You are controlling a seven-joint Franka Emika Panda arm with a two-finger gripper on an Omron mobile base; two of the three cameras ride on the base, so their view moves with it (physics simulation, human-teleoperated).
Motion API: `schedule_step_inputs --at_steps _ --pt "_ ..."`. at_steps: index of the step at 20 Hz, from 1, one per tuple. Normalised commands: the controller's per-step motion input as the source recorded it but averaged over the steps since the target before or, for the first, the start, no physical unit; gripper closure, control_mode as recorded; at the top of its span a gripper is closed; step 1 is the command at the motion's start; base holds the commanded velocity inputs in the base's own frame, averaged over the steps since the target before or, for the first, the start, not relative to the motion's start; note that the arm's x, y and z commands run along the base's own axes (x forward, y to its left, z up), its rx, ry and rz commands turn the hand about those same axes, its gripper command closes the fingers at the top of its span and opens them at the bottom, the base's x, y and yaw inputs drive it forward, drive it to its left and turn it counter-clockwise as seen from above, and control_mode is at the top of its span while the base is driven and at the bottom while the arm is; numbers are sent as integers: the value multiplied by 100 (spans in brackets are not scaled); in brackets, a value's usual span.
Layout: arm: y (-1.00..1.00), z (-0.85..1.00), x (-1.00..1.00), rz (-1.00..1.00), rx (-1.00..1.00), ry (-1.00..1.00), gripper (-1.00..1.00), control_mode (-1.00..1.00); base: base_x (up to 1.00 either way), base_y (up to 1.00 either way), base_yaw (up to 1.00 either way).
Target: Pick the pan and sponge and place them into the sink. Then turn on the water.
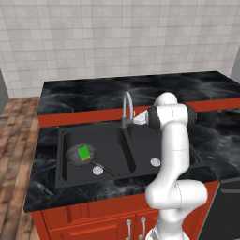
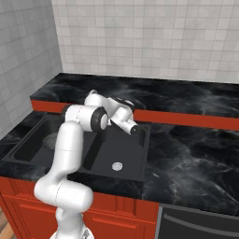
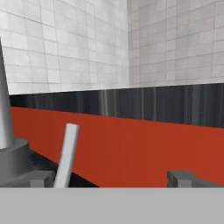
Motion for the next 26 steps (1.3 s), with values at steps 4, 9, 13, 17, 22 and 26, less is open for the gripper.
schedule_step_inputs --at_steps 4,9,13,17,22,26 --pt "3 -6 42 -22 3 0 -100 -100 0 0 0" --pt "-2 -2 34 -35 0 0 -100 -100 0 0 0" --pt "-27 0 32 -43 0 0 -100 -100 0 0 0" --pt "-87 0 56 -41 0 0 -100 -100 0 0 0" --pt "-100 -1 70 -38 0 0 -100 -100 0 0 0" --pt "-88 0 72 -33 0 0 -100 -100 0 0 0"
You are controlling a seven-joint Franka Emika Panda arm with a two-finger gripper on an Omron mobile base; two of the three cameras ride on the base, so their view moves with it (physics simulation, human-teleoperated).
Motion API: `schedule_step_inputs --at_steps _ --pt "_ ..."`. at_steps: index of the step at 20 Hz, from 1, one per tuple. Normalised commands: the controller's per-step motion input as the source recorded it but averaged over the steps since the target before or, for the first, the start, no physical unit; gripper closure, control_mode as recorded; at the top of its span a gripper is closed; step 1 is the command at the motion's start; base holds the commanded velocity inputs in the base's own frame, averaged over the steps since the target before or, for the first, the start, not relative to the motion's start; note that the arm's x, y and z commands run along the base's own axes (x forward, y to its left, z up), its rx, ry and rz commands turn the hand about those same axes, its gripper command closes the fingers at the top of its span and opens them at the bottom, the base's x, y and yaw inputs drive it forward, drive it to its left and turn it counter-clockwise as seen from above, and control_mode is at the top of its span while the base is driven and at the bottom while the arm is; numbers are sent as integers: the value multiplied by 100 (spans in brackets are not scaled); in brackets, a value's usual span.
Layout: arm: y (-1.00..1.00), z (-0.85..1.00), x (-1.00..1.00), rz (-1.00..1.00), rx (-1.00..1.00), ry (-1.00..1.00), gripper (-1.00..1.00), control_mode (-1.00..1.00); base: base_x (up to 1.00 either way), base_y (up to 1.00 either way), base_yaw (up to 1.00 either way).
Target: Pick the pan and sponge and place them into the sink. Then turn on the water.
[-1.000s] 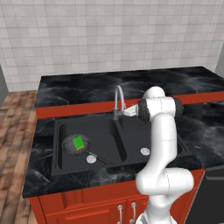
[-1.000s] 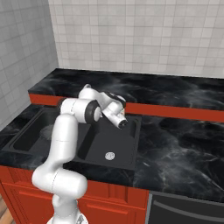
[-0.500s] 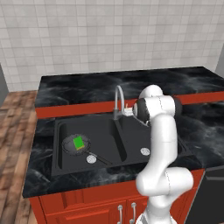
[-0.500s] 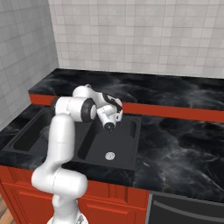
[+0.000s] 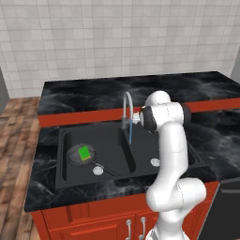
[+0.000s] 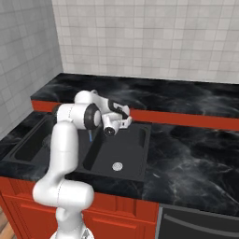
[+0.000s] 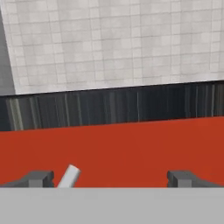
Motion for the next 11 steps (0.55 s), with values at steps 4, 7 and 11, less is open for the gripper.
schedule_step_inputs --at_steps 4,7,11 --pt "-65 1 45 -23 4 0 -100 -100 0 0 0" --pt "-7 1 5 -4 6 0 -100 -100 0 0 0" --pt "0 0 0 0 0 0 -100 -100 0 0 0"
